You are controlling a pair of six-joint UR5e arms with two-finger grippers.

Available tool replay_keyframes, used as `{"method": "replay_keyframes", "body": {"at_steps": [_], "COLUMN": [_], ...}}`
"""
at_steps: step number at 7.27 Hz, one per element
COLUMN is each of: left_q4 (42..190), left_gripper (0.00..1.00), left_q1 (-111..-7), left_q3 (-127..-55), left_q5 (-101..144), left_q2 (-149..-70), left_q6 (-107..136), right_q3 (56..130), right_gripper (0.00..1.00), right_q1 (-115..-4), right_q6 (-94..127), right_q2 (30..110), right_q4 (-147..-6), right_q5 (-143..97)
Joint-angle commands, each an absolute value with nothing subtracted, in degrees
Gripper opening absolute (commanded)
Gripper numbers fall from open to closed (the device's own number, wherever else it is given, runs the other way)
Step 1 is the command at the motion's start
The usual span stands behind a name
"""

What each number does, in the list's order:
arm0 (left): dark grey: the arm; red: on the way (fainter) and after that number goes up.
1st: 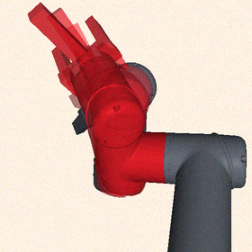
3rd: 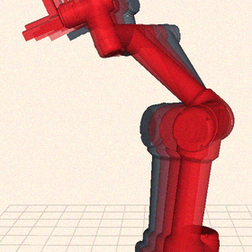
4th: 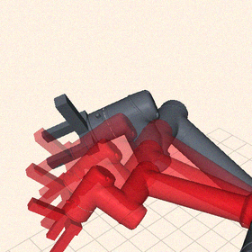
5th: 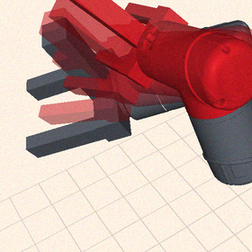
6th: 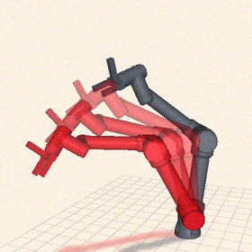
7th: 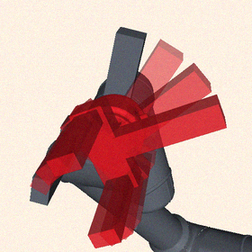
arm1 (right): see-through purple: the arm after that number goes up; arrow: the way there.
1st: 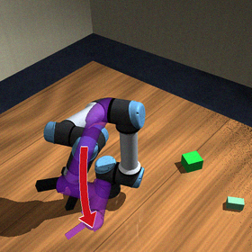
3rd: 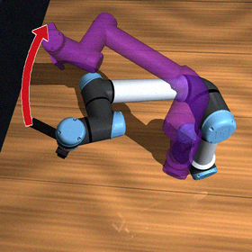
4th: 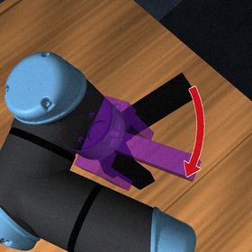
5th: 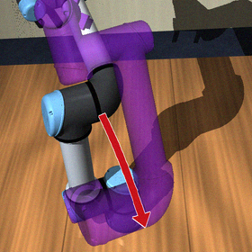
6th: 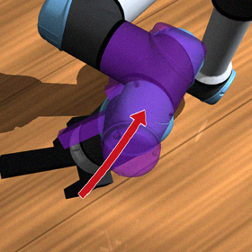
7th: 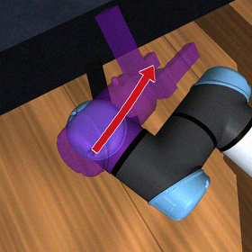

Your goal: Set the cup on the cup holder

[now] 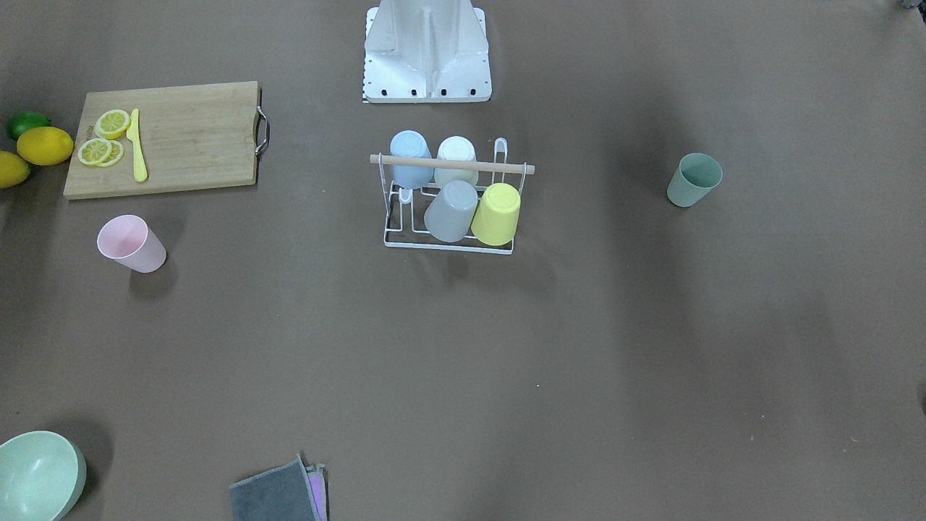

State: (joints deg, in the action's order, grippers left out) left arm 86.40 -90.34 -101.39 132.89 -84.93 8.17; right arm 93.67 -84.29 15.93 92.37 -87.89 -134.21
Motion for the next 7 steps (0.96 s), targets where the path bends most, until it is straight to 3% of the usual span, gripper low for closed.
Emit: {"method": "replay_keyframes", "body": {"at_steps": [1,4,7], "left_q4": [86.40,86.40,86.40], "left_gripper": [0.99,0.99,0.99], "left_q1": [-90.35,-90.35,-90.26], "left_q3": [-101.34,-101.25,-101.25], "left_q5": [132.89,132.89,132.89], "left_q2": [-84.29,-84.11,-84.20], "left_q6": [8.17,8.17,8.09], "right_q3": [93.78,93.43,92.46], "right_gripper": [1.00,1.00,1.00], "right_q1": [-84.29,-83.85,-76.23], "right_q6": [16.08,15.99,18.02], "right_q2": [91.85,90.62,80.36], "right_q4": [-87.89,-88.15,-97.70], "right_q5": [-134.12,-134.38,-134.38]}}
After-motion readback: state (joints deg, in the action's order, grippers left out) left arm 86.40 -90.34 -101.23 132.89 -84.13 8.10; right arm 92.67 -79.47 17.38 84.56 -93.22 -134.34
